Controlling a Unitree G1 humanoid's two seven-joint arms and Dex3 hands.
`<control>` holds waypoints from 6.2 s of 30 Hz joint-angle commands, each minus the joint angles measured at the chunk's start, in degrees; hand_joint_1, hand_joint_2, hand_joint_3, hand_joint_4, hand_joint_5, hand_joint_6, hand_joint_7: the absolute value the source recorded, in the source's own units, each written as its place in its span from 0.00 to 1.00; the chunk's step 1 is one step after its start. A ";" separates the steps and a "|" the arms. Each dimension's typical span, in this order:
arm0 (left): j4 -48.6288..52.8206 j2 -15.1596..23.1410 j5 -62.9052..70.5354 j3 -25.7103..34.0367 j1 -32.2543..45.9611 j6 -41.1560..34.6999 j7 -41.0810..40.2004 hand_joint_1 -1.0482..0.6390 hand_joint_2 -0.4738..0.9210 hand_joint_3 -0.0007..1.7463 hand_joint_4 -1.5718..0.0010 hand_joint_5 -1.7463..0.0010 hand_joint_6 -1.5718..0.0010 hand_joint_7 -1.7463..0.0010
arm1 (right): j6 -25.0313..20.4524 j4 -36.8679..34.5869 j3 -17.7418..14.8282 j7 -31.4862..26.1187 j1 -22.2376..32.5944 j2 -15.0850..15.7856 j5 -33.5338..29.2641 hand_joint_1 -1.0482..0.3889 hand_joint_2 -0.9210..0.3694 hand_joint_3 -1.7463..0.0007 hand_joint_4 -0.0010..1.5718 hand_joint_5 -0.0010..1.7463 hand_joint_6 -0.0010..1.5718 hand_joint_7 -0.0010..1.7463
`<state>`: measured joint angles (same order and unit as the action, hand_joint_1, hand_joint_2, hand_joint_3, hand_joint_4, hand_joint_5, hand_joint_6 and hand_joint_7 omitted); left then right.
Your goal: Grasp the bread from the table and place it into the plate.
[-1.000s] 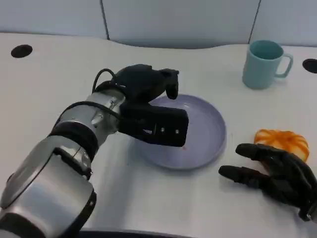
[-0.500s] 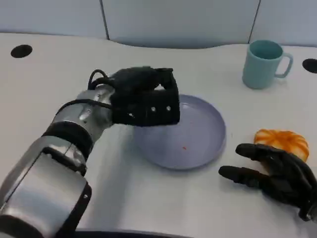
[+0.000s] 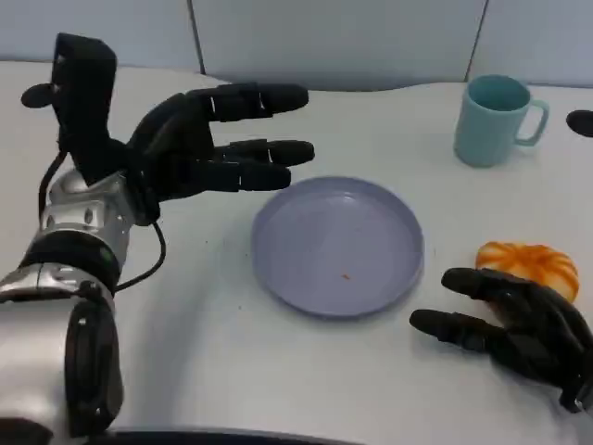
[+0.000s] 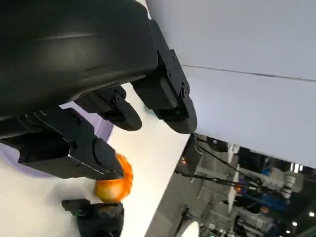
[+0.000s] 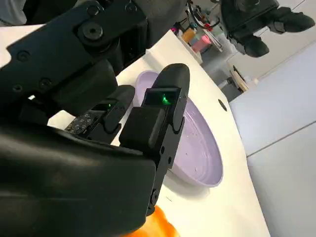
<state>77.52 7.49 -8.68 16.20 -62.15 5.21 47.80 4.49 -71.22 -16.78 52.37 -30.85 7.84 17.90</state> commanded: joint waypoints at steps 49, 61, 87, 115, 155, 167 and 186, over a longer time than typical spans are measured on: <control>-1.00 4.13 -2.21 5.12 8.83 -2.38 4.95 0.82 0.96 0.01 0.55 1.00 0.51 1.00 | -2.65 -2.16 0.86 -1.90 5.34 0.94 -2.15 0.24 0.20 1.00 0.68 0.00 0.81 0.00; -1.19 3.23 -4.55 7.76 9.10 -2.36 5.58 0.90 0.98 0.00 0.55 1.00 0.51 1.00 | -2.67 -2.15 0.85 -1.85 5.35 0.99 -2.14 0.24 0.20 1.00 0.68 0.00 0.81 0.00; -1.18 2.08 -6.97 9.50 9.52 -3.52 2.39 0.97 0.95 0.00 0.50 1.00 0.46 1.00 | -2.66 -2.11 0.86 -1.82 5.40 0.98 -2.13 0.24 0.20 1.00 0.68 0.00 0.81 0.00; -1.52 1.14 -10.51 12.58 10.68 -7.20 5.00 0.00 0.84 0.01 0.71 0.47 0.45 0.97 | 8.98 -2.64 -2.00 8.61 9.89 -3.99 1.61 0.45 0.01 1.00 0.50 0.51 0.69 0.00; -3.15 1.77 -10.69 11.35 15.42 -1.77 5.06 0.12 0.51 0.00 0.00 0.72 0.00 0.81 | 9.75 -2.68 -1.70 8.22 9.83 -3.87 0.93 0.45 0.00 0.99 0.47 0.52 0.70 0.01; -9.05 -1.71 -11.15 10.17 24.59 7.86 1.91 0.00 0.55 0.00 0.00 0.61 0.00 0.70 | 8.53 0.08 -1.45 10.43 10.01 -4.21 2.03 0.44 0.00 0.99 0.45 0.56 0.69 0.00; -13.30 -3.98 -9.25 4.00 34.85 19.41 -3.13 0.00 0.62 0.02 0.00 0.58 0.00 0.66 | 1.82 5.56 -0.45 9.92 10.74 -4.22 3.34 0.44 0.01 0.99 0.47 0.62 0.70 0.02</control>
<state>64.98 3.04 -18.32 20.67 -28.60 23.80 45.54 8.98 -64.99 -18.01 64.09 -23.29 4.04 22.26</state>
